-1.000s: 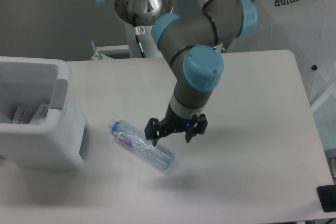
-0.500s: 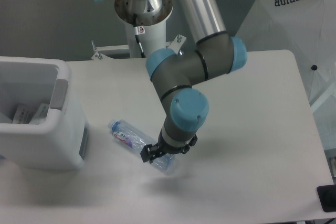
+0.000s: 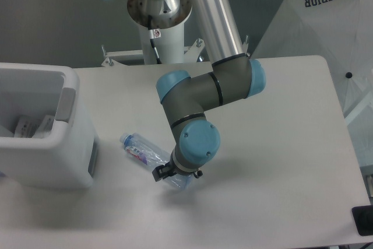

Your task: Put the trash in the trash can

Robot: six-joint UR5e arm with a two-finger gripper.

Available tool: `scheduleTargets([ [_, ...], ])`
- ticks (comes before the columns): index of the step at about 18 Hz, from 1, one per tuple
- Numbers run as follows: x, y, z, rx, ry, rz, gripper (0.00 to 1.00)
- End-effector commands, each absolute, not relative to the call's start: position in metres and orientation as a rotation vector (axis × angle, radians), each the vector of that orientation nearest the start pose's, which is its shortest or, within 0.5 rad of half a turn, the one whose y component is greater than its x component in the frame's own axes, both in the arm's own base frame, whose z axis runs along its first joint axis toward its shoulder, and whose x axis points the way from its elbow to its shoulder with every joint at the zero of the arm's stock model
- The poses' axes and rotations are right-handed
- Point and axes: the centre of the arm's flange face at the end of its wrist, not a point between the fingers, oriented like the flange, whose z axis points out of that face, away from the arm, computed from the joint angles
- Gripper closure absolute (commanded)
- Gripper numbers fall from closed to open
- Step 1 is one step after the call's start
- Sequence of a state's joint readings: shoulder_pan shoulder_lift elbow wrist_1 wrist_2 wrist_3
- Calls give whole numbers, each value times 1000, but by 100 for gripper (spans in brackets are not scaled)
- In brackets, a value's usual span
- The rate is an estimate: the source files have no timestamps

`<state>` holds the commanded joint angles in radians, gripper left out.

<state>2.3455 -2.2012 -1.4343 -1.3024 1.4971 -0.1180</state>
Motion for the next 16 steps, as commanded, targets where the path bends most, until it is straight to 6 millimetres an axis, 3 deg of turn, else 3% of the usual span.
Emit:
scheduleTargets([
  [4,-374,587,187,-2981,-1510,-211,0],
  [11,-370,592,188,-2994,-1489,-168,0],
  [12,-371,593,189,-2992,-1488,-164,4],
  [16,-371,593,189,-2991,-1488,-169,40],
])
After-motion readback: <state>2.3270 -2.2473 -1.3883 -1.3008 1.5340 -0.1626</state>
